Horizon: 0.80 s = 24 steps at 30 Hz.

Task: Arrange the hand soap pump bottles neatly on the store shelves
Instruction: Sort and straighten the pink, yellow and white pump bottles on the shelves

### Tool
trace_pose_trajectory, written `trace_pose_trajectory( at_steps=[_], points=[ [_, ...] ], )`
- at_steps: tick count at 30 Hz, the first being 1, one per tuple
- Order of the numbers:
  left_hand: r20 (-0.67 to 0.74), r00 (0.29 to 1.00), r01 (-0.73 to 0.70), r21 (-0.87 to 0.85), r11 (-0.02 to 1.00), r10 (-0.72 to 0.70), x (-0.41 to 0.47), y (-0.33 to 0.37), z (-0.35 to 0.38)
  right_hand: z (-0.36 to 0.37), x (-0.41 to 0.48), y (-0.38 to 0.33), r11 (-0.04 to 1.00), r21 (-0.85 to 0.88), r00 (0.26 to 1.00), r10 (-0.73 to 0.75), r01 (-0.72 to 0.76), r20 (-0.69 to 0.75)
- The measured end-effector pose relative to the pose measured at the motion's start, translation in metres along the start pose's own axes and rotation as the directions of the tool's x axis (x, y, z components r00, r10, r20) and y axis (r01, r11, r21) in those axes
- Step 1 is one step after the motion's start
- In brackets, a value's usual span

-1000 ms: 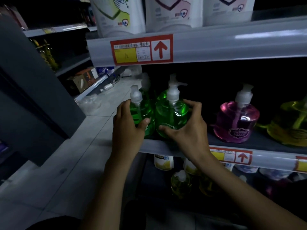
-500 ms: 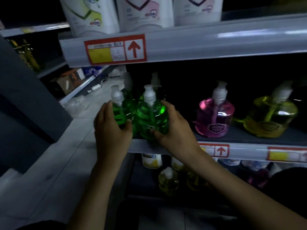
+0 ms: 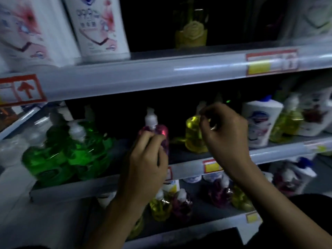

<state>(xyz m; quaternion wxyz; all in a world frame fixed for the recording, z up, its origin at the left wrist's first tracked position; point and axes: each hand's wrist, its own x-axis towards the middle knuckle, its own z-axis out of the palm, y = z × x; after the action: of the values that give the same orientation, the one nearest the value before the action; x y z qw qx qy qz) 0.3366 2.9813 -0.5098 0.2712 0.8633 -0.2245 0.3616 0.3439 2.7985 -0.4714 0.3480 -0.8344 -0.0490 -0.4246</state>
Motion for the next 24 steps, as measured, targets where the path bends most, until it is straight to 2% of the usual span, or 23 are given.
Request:
trace_pose_trajectory(
  at_steps=[2, 4, 6, 9, 13, 17, 20, 24],
  points=[
    [0.035, 0.999, 0.011, -0.150, 0.989, -0.006, 0.015, 0.028, 0.024, -0.027, 0.011, 0.034, 0.994, -0.019, 0.984, 0.104, -0.108, -0.143],
    [0.148, 0.988, 0.089, -0.277, 0.957, -0.049, 0.034, 0.054, 0.054, -0.053, 0.021, 0.072, 0.962, -0.003, 0.934, 0.266, -0.274, -0.237],
    [0.292, 0.951, 0.199, -0.318, 0.927, -0.104, 0.052, 0.073, 0.092, -0.070, 0.025, 0.108, 0.898, 0.025, 0.879, 0.435, -0.439, -0.197],
    [0.454, 0.875, 0.347, -0.342, 0.873, -0.170, 0.077, 0.096, 0.141, -0.081, 0.027, 0.144, 0.802, 0.064, 0.804, 0.594, -0.594, 0.013],
    [0.509, 0.844, 0.402, -0.396, 0.825, -0.167, 0.100, 0.118, 0.177, -0.080, 0.030, 0.160, 0.767, 0.111, 0.767, 0.599, -0.632, 0.229],
    [0.549, 0.803, 0.529, -0.478, 0.701, -0.233, 0.108, 0.123, 0.178, -0.074, 0.026, 0.164, 0.691, 0.231, 0.729, 0.642, -0.685, 0.238],
    [0.560, 0.807, 0.517, -0.520, 0.679, -0.186, 0.100, 0.117, 0.164, -0.078, 0.021, 0.161, 0.753, 0.165, 0.768, 0.602, -0.637, 0.221],
    [0.504, 0.851, 0.462, -0.589, 0.663, -0.145, 0.088, 0.115, 0.145, -0.097, 0.021, 0.145, 0.832, 0.033, 0.802, 0.521, -0.553, 0.292]
  ],
)
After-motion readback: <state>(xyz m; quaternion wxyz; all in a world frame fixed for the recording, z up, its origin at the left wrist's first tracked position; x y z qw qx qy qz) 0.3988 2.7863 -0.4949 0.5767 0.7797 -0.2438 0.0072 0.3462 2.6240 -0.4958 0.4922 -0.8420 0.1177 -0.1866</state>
